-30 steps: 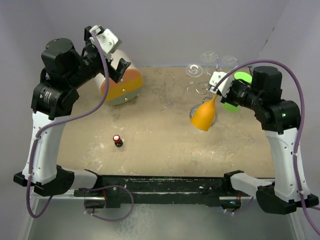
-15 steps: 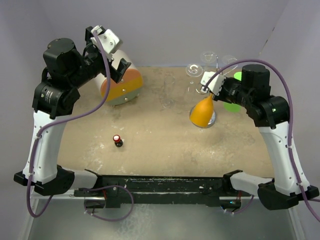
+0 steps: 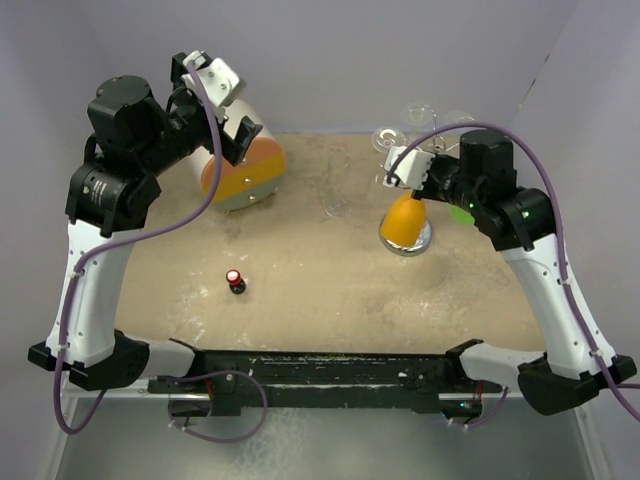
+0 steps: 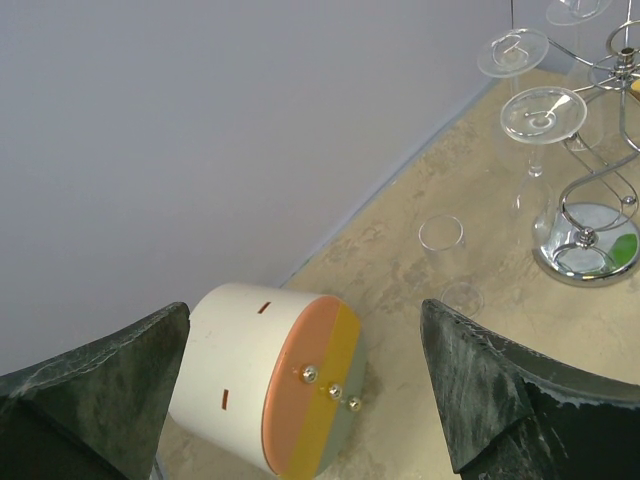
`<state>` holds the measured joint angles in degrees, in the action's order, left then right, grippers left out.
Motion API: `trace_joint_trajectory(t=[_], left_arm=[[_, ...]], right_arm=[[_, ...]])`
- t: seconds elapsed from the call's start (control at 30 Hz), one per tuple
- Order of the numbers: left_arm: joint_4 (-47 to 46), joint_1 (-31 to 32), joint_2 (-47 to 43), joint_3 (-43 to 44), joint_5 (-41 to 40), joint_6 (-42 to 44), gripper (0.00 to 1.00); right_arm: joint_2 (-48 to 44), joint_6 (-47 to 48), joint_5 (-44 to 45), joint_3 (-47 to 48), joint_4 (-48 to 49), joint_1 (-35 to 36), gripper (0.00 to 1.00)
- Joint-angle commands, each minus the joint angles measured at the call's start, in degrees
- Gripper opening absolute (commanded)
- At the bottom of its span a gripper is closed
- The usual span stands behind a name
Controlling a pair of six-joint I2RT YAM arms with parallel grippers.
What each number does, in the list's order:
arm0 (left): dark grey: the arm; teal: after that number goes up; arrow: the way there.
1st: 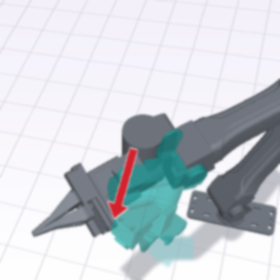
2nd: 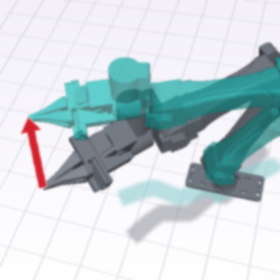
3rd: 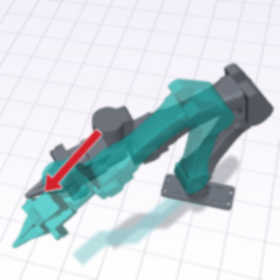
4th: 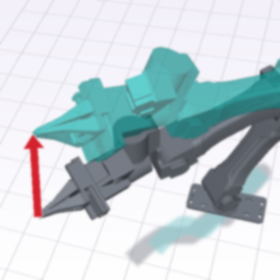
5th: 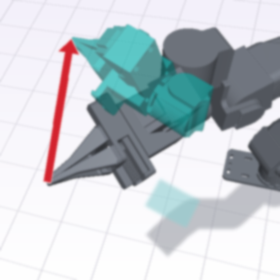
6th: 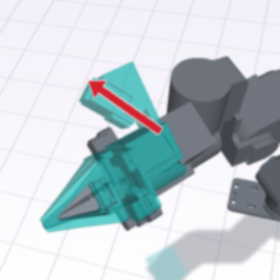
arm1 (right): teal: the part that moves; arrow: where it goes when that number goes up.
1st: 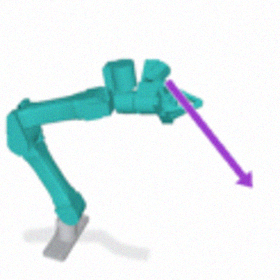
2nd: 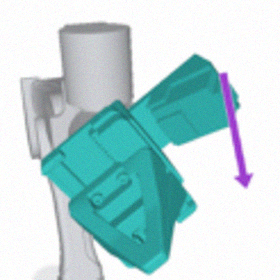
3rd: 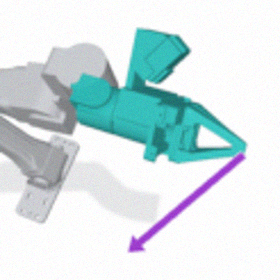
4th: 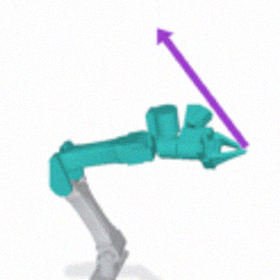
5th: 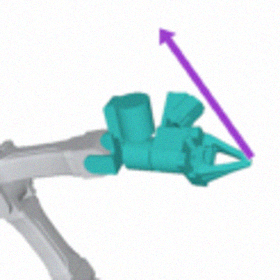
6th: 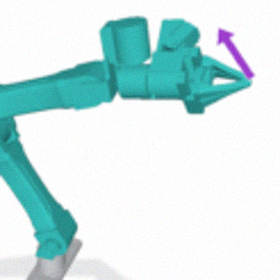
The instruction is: Place the wine glass upside down on the wine glass rack
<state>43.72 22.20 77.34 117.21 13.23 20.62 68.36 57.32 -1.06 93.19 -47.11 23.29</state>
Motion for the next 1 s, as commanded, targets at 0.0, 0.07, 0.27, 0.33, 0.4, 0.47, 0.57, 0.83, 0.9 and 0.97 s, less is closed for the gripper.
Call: trace_joint_trajectory(t=[0.0,0.07,0.27,0.33,0.4,0.47,0.57,0.83,0.9,0.97], left_arm=[[-3.2,-0.3,0.2,-0.1,0.0,0.3,0.99],[-3.2,-0.4,0.2,-0.1,0.1,0.3,0.99],[-3.2,-0.4,0.4,0.0,0.5,0.2,0.99],[-3.1,-0.4,0.4,-0.1,0.5,0.2,0.99],[-3.1,-0.4,0.4,-0.1,0.5,0.2,0.99],[-3.0,-0.4,0.3,-0.1,0.6,0.2,0.99],[-3.0,-0.4,0.3,-0.1,0.6,0.2,0.99],[-2.8,-0.3,0.4,-0.3,0.9,0.3,0.99],[-2.7,-0.4,0.4,-0.4,1.0,0.3,0.99],[-2.7,-0.4,0.4,-0.4,1.0,0.3,0.99]], right_arm=[[0.1,0.0,2.4,-0.8,5.6,1.1,0.0],[0.4,0.0,3.8,-1.4,6.8,1.5,0.0],[0.9,-0.8,4.7,-2.0,9.5,2.6,0.0],[1.1,-1.2,4.6,-2.1,10.0,3.0,0.0],[1.2,-1.5,4.4,-2.3,10.5,3.3,0.0],[1.2,-1.5,4.4,-2.5,10.8,3.6,0.0],[1.2,-2.0,4.2,-2.7,11.1,3.9,0.0],[1.3,-3.3,1.0,-1.7,10.6,4.6,0.0],[1.3,-3.4,0.9,-1.8,10.4,4.9,0.0],[1.3,-3.4,0.9,-1.9,10.5,5.1,0.0]])
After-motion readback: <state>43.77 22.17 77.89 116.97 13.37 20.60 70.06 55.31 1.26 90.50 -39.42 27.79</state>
